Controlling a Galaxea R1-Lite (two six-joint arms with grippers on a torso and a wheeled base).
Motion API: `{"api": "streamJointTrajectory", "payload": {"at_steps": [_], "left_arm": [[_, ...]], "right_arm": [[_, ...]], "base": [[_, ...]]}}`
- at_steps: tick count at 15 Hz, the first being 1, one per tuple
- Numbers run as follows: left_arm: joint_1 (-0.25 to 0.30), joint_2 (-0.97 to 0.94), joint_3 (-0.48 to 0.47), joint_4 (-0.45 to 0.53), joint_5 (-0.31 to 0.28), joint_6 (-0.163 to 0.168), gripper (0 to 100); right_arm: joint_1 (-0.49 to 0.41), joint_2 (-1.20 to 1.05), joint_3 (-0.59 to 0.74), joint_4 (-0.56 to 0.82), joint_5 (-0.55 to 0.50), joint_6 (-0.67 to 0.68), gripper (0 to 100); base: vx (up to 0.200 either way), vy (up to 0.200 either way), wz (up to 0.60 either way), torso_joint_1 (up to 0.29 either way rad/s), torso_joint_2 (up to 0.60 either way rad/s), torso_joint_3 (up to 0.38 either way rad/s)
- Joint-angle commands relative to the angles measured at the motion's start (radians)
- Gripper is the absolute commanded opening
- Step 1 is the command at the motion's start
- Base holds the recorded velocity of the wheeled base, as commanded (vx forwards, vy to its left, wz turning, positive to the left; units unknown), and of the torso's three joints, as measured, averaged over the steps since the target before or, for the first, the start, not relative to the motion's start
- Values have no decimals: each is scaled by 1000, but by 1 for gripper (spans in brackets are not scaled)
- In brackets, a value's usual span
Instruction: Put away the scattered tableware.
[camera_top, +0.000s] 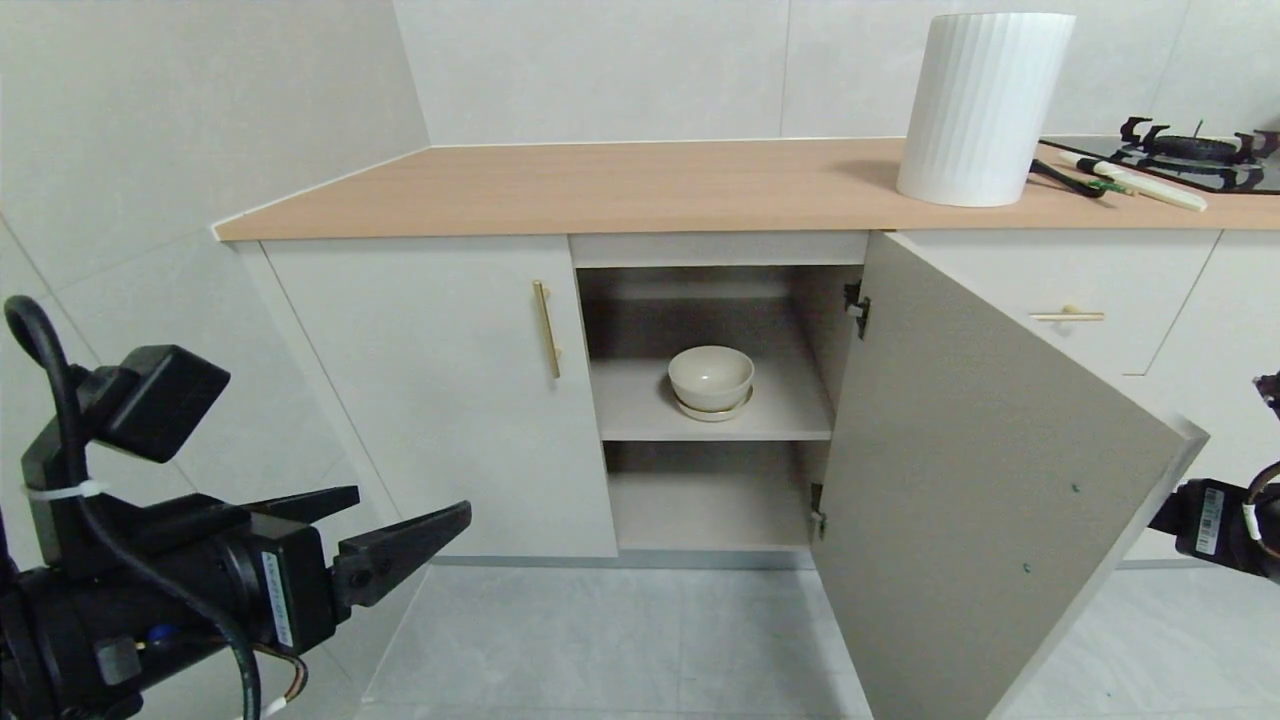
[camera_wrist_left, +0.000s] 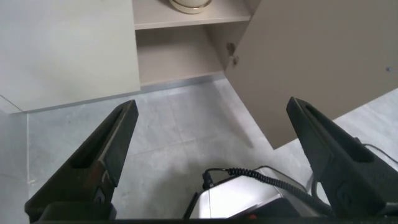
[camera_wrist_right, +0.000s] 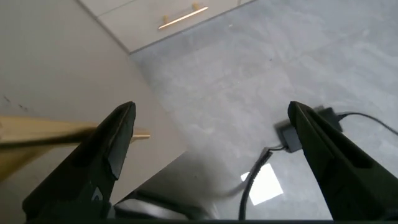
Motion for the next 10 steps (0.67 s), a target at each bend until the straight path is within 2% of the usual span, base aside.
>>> {"api": "streamJointTrajectory", "payload": {"at_steps": [1, 6, 10], "left_arm": [[0, 1, 0, 0, 0, 0, 100], [0, -2, -2, 0, 0, 0, 100], [0, -4, -5, 0, 0, 0, 100]], "right_arm": [[38, 3, 2, -2, 6, 14, 100], [198, 32, 9, -27, 52, 161, 100], [259, 37, 45, -125, 72, 164, 100]], "base": [[0, 0, 0, 0, 0, 0], [0, 0, 0, 0, 0, 0], [0, 0, 0, 0, 0, 0]]}}
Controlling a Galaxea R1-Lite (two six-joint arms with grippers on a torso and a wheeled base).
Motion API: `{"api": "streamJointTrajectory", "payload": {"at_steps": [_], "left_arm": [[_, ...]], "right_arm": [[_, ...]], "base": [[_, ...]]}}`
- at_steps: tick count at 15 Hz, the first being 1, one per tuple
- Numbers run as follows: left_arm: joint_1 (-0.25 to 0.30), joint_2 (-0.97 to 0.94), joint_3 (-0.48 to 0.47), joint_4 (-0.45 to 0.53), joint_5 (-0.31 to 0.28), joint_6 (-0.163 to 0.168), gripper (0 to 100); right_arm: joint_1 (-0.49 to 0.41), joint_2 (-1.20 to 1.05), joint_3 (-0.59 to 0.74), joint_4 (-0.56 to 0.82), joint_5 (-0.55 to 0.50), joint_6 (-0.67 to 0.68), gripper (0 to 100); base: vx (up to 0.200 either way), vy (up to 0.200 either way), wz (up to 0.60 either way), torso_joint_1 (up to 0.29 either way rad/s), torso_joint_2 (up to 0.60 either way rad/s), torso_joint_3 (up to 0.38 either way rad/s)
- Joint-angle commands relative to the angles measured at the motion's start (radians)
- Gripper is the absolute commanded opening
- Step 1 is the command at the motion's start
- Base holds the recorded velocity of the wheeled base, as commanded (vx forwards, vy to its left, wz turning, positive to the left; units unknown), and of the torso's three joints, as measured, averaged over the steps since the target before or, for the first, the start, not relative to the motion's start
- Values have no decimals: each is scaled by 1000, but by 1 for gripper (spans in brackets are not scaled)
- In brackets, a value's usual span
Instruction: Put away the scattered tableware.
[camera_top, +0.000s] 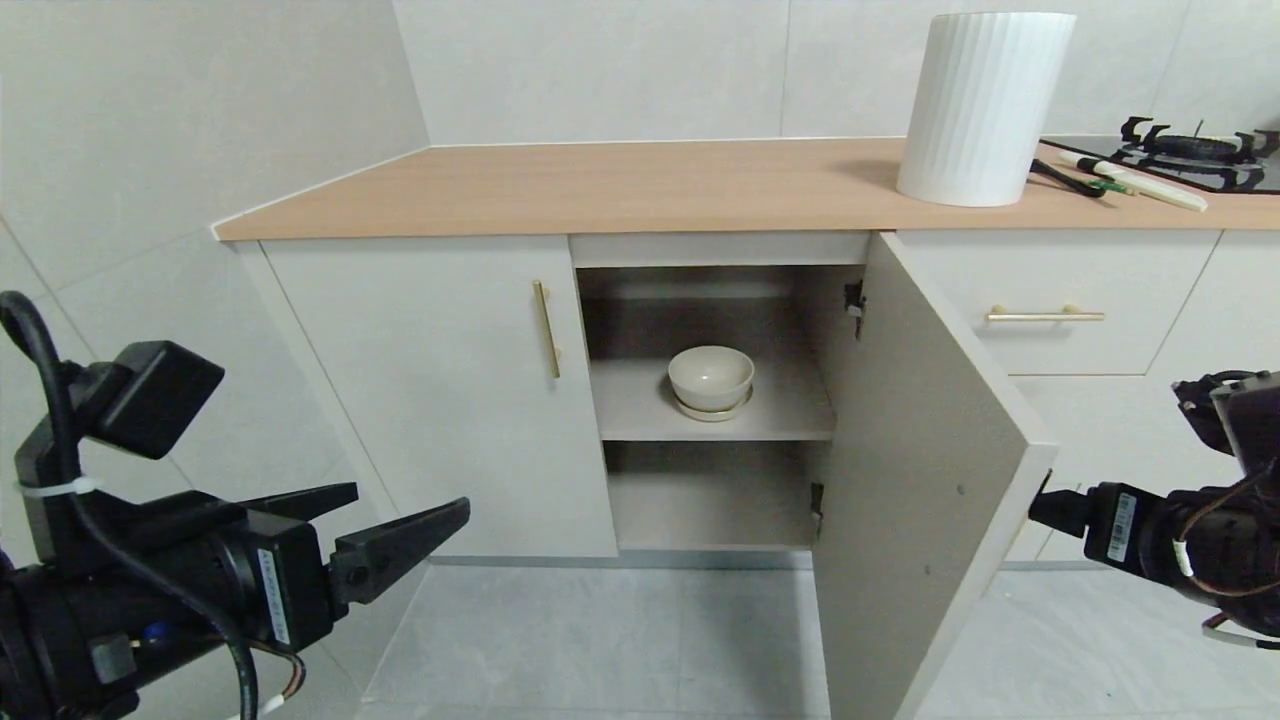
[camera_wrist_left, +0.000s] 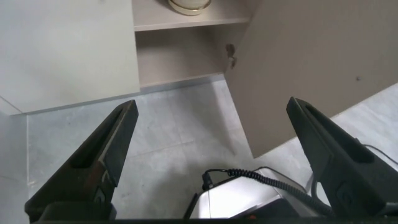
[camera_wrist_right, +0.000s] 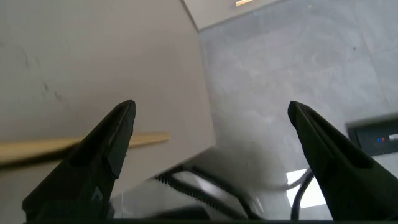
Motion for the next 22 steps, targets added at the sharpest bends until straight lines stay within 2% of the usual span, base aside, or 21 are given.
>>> {"api": "streamJointTrajectory", "payload": {"at_steps": [1, 2, 4, 7, 8, 10, 14, 17, 21, 22], "left_arm": [[0, -1, -1, 0, 0, 0, 100], [0, -1, -2, 0, 0, 0, 100], [0, -7, -4, -2, 0, 0, 100], [0, -5, -4, -2, 0, 0, 100], [2, -2, -4, -2, 1, 0, 100], [2, -5, -7, -2, 1, 0, 100], [2, -17, -13, -2, 4, 0, 100], [9, -16, -15, -2, 7, -2, 100], [9, -17, -15, -2, 9, 0, 100], [9, -16, -15, -2, 9, 0, 100]], "right_arm": [[35, 7, 12, -18, 17, 0, 100], [82, 22, 4, -51, 60, 0, 100], [116, 70, 9, -108, 84, -5, 100], [114, 154, -1, -169, 138, -25, 100], [107, 225, -16, -255, 179, -80, 100], [105, 306, -45, -346, 188, -117, 100], [105, 379, -131, -363, 230, -132, 100], [85, 424, -203, -369, 327, -129, 100], [82, 478, -246, -415, 346, -126, 100], [82, 530, -258, -475, 345, -125, 100]], "base": [[0, 0, 0, 0, 0, 0], [0, 0, 0, 0, 0, 0], [0, 0, 0, 0, 0, 0], [0, 0, 0, 0, 0, 0], [0, 0, 0, 0, 0, 0], [0, 0, 0, 0, 0, 0], [0, 0, 0, 0, 0, 0], [0, 0, 0, 0, 0, 0], [0, 0, 0, 0, 0, 0], [0, 0, 0, 0, 0, 0]]}}
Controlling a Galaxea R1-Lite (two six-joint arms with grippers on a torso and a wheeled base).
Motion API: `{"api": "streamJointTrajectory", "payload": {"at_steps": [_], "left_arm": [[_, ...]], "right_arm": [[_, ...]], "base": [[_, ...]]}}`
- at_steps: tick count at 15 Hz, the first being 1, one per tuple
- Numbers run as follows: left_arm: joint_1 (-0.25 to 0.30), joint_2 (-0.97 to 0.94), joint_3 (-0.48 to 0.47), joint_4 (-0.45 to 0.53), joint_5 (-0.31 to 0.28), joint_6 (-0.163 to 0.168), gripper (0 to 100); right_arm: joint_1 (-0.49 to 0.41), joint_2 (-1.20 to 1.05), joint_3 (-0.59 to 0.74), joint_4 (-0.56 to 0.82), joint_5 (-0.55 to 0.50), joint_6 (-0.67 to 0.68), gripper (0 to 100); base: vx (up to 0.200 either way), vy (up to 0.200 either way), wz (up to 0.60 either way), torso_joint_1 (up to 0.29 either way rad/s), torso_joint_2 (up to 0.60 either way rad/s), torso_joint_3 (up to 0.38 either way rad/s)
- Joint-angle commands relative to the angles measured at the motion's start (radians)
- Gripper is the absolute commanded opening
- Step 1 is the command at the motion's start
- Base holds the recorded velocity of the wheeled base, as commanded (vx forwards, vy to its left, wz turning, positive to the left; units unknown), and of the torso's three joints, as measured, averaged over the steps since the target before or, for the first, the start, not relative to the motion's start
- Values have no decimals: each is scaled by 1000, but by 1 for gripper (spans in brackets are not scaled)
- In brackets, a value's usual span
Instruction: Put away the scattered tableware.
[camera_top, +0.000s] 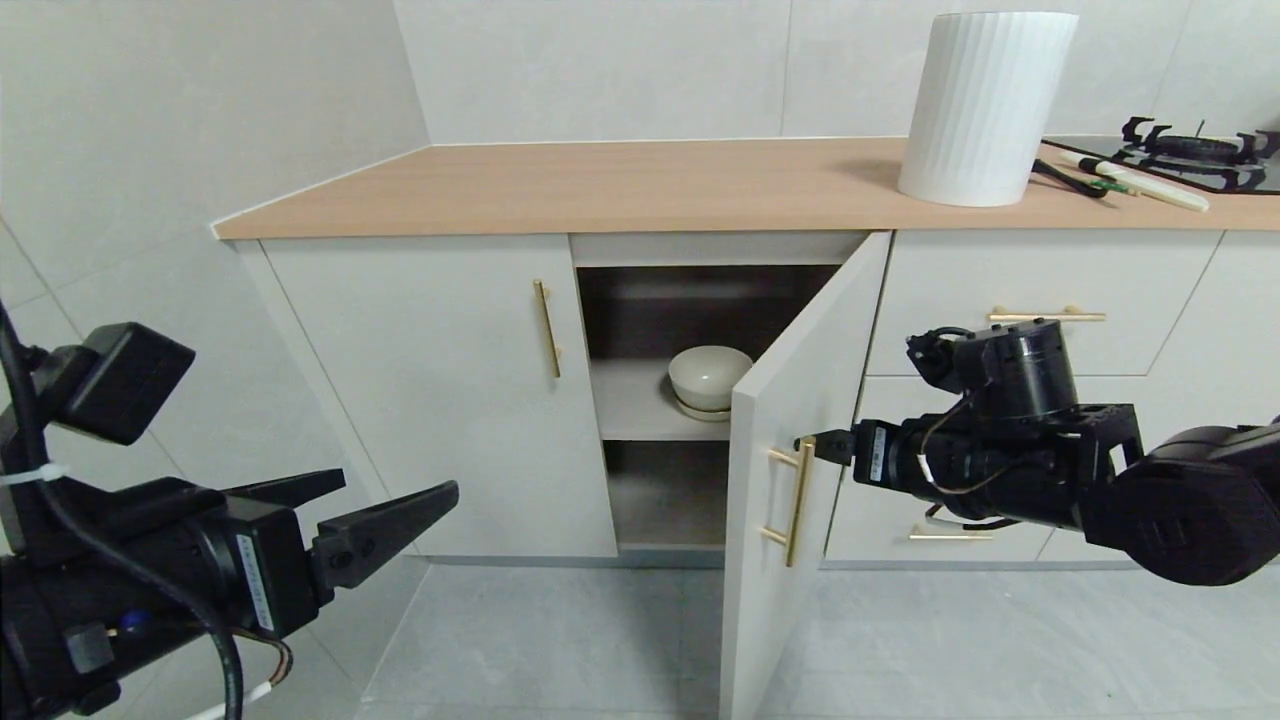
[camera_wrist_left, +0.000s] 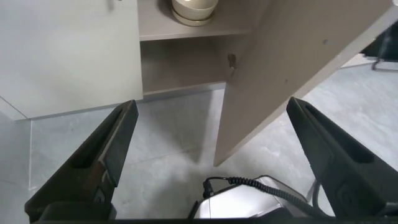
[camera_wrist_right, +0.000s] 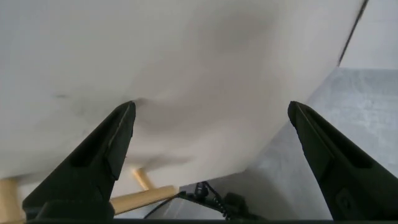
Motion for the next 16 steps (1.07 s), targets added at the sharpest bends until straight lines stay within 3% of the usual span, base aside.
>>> {"api": "streamJointTrajectory", "payload": {"at_steps": [1, 4, 11, 16], "left_arm": [[0, 1, 0, -1, 0, 0, 100], [0, 5, 2, -1, 0, 0, 100], [0, 2, 0, -1, 0, 0, 100], [0, 2, 2, 4, -2, 0, 100]], "right_arm": [[0, 87, -21, -73, -1, 3, 100], [3, 173, -41, -184, -8, 65, 100], [8, 242, -130, -193, -13, 236, 100], [12, 273, -170, -201, -41, 276, 100]], "base": [[0, 0, 0, 0, 0, 0], [0, 0, 0, 0, 0, 0], [0, 0, 0, 0, 0, 0], [0, 0, 0, 0, 0, 0]]}}
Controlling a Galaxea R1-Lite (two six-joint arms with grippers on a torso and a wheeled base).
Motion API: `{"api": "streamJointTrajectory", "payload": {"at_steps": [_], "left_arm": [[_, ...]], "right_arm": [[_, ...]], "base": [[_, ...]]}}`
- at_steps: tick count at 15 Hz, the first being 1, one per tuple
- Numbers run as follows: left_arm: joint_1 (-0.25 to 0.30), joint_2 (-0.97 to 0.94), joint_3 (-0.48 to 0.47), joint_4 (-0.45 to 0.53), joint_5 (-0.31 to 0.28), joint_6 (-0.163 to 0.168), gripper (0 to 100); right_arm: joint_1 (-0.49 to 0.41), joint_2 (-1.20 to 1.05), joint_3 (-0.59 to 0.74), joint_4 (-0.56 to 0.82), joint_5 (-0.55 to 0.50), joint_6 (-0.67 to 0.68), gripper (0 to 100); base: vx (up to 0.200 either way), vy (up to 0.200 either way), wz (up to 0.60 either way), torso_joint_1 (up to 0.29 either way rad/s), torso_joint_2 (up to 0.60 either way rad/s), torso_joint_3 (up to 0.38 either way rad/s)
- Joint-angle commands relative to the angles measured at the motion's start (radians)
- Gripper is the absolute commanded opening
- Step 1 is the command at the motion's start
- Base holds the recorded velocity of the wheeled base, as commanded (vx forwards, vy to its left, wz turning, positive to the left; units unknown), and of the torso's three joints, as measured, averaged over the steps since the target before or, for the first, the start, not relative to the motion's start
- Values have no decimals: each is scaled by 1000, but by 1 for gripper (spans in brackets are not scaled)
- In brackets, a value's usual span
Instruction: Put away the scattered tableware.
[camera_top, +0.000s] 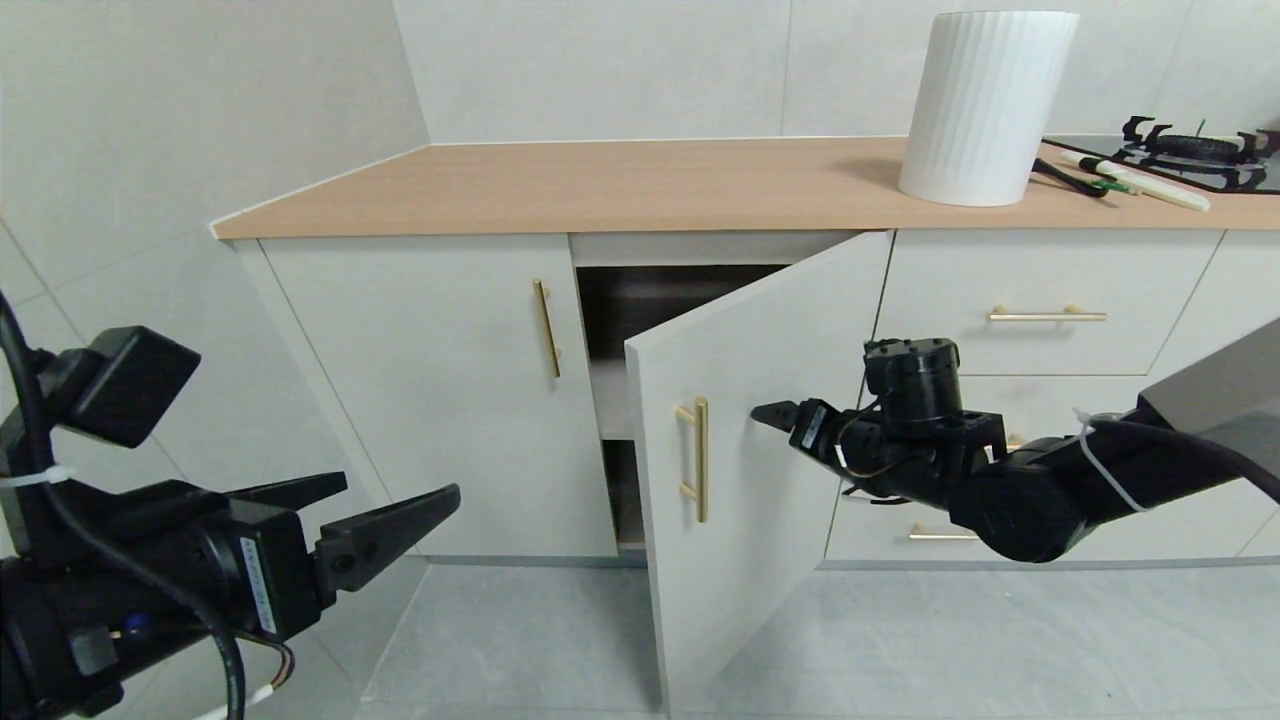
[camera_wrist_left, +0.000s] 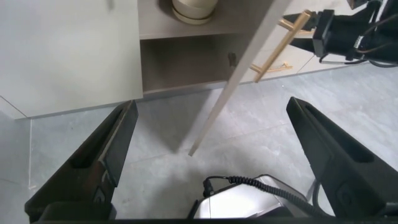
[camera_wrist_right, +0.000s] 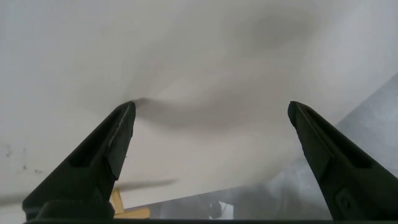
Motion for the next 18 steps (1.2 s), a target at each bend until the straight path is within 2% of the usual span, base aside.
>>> {"api": "streamJointTrajectory", "payload": {"at_steps": [1, 6, 13, 18], "left_arm": [[0, 0, 0, 1, 0, 0, 100], [0, 3, -1, 7, 0, 0, 100], [0, 3, 0, 6, 0, 0, 100], [0, 0, 0, 0, 1, -5, 100]], "right_arm": [[2, 14, -16, 1, -9, 7, 100], [2, 22, -22, 1, -18, 10, 100], [2, 31, -29, -5, -18, 12, 100], [2, 57, -75, -5, -46, 78, 100]], "base": [[0, 0, 0, 0, 0, 0], [0, 0, 0, 0, 0, 0], [200, 0, 0, 3, 1, 2], [0, 0, 0, 0, 0, 0]]}}
